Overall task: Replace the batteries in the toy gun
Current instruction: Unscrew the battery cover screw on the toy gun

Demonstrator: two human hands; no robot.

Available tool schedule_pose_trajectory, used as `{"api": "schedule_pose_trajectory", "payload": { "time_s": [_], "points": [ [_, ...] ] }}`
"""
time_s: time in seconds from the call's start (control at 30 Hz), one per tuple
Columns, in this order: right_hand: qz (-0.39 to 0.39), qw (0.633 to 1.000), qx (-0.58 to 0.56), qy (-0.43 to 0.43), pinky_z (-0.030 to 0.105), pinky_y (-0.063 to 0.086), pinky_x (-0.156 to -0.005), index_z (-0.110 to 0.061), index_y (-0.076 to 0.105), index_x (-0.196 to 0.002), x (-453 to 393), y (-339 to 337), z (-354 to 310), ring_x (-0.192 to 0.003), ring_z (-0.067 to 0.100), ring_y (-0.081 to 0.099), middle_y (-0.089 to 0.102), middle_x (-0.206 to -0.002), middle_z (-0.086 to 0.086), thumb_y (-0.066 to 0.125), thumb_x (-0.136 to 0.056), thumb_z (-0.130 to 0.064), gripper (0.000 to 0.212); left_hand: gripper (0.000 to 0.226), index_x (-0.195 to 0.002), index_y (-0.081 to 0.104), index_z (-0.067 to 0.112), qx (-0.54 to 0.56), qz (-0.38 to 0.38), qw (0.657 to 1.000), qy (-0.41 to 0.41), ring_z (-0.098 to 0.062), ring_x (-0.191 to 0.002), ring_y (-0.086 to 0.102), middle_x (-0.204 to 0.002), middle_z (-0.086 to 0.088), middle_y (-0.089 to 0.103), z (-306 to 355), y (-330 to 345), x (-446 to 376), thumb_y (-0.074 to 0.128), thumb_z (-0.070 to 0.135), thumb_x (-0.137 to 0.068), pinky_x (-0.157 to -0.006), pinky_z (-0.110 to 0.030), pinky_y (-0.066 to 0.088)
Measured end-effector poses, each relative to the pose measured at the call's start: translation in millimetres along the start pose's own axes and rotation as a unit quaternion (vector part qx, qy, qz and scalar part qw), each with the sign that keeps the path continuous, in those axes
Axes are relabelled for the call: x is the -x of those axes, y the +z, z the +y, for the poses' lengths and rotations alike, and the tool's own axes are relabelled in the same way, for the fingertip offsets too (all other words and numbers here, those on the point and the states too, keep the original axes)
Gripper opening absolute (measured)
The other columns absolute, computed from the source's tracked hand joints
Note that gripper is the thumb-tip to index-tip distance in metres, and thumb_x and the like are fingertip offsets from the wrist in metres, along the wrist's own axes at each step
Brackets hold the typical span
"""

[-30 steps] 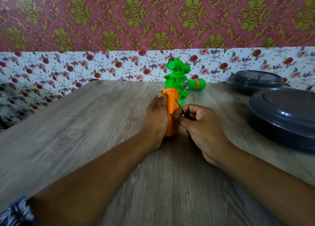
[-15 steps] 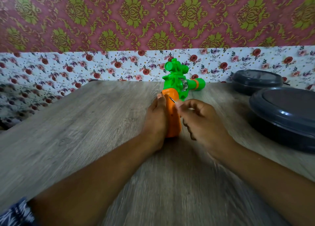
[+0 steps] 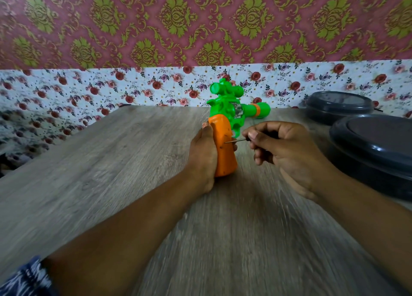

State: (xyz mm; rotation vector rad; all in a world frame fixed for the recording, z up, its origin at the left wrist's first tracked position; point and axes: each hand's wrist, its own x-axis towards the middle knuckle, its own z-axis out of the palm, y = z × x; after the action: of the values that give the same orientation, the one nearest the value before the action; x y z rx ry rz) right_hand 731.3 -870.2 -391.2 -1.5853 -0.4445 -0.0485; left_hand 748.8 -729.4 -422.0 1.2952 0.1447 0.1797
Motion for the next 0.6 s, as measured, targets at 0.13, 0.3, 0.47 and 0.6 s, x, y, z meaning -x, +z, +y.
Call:
{"api": "schedule_pose_trajectory", "payload": {
  "time_s": [0.13, 0.3, 0.47, 0.6],
  "points": [
    [-0.007, 1.000, 0.003, -0.006, 0.022, 0.047, -0.044, 0.003, 0.065, -0.091, 1, 1, 0, -0.048, 0.014, 0.047, 0.054, -0.059, 0.004, 0.056, -0.089, -0.010, 0.016, 0.053, -0.123, 0.053, 0.012, 0.010, -0.005, 1.000, -0.006, -0.015, -0.070, 0.063, -0.085, -0.006, 0.066, -1, -1, -2, 0.022, 0.048, -0.100, -0.063, -0.028, 0.049],
    [-0.011, 1.000, -0.021, 0.011, 0.024, 0.046, -0.039, 0.004, 0.063, -0.088, 5, 8, 3, -0.040, 0.013, 0.047, 0.057, -0.049, 0.001, 0.056, -0.089, -0.014, 0.019, 0.049, -0.104, 0.059, 0.017, -0.002, 0.002, 1.000, -0.003, -0.017, -0.074, 0.063, -0.084, -0.006, 0.067, -3, -2, -3, 0.021, 0.047, -0.100, -0.073, -0.033, 0.049],
    [-0.005, 0.996, 0.084, -0.004, 0.023, 0.041, -0.036, -0.007, 0.060, -0.075, 7, 9, 4, -0.037, 0.020, 0.050, 0.060, -0.049, 0.010, 0.052, -0.091, -0.029, 0.028, 0.053, -0.106, 0.061, 0.014, -0.009, 0.004, 1.000, 0.004, -0.020, -0.079, 0.064, -0.092, -0.011, 0.069, -4, -2, -3, 0.021, 0.047, -0.100, -0.079, -0.036, 0.050],
    [-0.008, 0.970, 0.228, -0.078, 0.016, 0.035, -0.038, -0.012, 0.052, -0.072, 8, 10, 2, -0.030, 0.007, 0.044, 0.056, -0.046, 0.004, 0.050, -0.092, -0.028, 0.025, 0.048, -0.101, 0.060, 0.016, -0.007, 0.015, 1.000, 0.012, -0.018, -0.070, 0.063, -0.085, -0.008, 0.067, -5, -1, -5, 0.023, 0.047, -0.100, -0.068, -0.030, 0.050]
  ]
}}
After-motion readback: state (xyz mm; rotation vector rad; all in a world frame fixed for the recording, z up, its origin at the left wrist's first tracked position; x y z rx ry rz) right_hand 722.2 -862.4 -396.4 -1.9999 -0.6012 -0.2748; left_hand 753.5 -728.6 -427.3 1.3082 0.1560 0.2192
